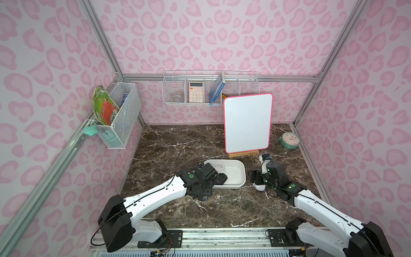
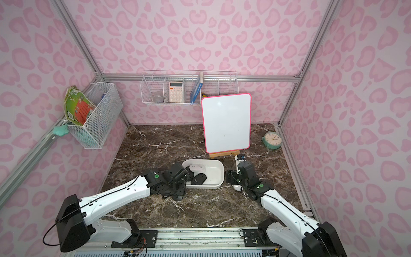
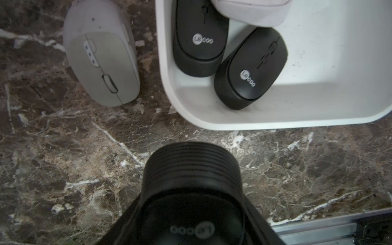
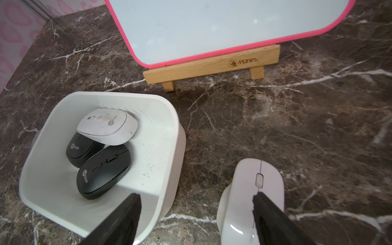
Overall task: Take out the mouse from the storage box
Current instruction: Place the mouse at the center of the board.
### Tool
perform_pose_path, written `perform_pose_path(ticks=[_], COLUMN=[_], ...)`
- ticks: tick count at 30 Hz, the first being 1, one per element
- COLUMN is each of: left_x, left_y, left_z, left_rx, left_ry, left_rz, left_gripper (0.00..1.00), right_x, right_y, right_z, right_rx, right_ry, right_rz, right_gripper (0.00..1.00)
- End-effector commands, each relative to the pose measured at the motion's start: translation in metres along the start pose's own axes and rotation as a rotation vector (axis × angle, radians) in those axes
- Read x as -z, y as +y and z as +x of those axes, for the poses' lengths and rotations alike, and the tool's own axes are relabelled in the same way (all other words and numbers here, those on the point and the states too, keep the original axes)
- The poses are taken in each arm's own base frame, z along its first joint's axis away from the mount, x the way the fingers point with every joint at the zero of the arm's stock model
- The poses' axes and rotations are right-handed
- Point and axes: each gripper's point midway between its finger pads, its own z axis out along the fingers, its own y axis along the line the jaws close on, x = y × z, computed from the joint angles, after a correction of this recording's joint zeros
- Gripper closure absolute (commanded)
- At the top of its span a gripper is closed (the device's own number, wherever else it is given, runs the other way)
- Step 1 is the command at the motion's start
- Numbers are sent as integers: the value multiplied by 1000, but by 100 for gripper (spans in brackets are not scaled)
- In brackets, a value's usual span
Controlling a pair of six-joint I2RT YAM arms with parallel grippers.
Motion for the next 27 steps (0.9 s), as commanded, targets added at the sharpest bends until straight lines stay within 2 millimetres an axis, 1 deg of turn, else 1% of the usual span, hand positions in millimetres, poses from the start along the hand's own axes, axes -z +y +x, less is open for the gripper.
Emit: perform_pose_path(ticks=[1, 5, 12, 16, 21, 27], left_x=[-6, -17, -41, -51, -59, -65], left_y=[23, 39, 45, 45, 44, 39], left_z=[14, 24, 34, 37, 40, 41], left_rx=[60, 72, 85, 78, 71, 58], left_ry=[0, -6, 4, 18, 42, 61], left_rz=[-56, -92, -106, -111, -120, -111], left_gripper=[55, 54, 54, 52, 47, 44], right_x=[0, -2, -4, -4, -7, -8], right_y=[8, 15, 27, 34, 41, 48], right_z=[-11, -11, -9, -8, -7, -8], right_rx=[-3, 11, 41, 60, 80, 104], right_ry=[-28, -24, -8, -8, 4, 12], right_rz=[-17, -23, -32, -33, -30, -29], right_gripper=[15, 15, 15, 15, 15, 16])
